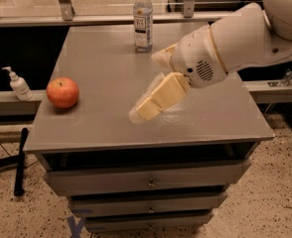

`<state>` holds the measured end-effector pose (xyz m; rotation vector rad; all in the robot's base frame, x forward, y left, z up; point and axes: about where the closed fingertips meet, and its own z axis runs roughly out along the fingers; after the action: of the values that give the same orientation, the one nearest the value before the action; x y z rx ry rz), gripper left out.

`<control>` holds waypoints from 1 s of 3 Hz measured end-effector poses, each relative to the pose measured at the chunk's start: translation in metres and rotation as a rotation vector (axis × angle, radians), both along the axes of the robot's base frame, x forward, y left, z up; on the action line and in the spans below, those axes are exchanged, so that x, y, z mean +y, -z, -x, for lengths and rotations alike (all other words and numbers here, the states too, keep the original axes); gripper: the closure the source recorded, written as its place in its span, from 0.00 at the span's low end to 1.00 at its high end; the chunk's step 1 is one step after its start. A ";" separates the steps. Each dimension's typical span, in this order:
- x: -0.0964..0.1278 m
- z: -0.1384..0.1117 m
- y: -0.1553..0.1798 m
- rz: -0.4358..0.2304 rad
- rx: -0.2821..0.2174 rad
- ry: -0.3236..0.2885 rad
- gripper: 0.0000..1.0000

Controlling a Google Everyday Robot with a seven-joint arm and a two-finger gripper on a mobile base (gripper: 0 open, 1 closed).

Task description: Move apple near blue plastic bottle

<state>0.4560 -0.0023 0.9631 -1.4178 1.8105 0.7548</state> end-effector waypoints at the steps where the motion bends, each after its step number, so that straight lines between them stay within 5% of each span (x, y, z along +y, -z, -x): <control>1: -0.002 -0.003 0.001 -0.020 -0.029 0.016 0.00; 3: 0.051 -0.051 0.038 -0.218 -0.141 0.006 0.00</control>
Offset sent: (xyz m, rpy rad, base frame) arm 0.0660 0.0514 -0.0537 0.2788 -0.2073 -0.0275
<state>0.5074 0.0486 0.9254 -1.2892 1.5730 0.8021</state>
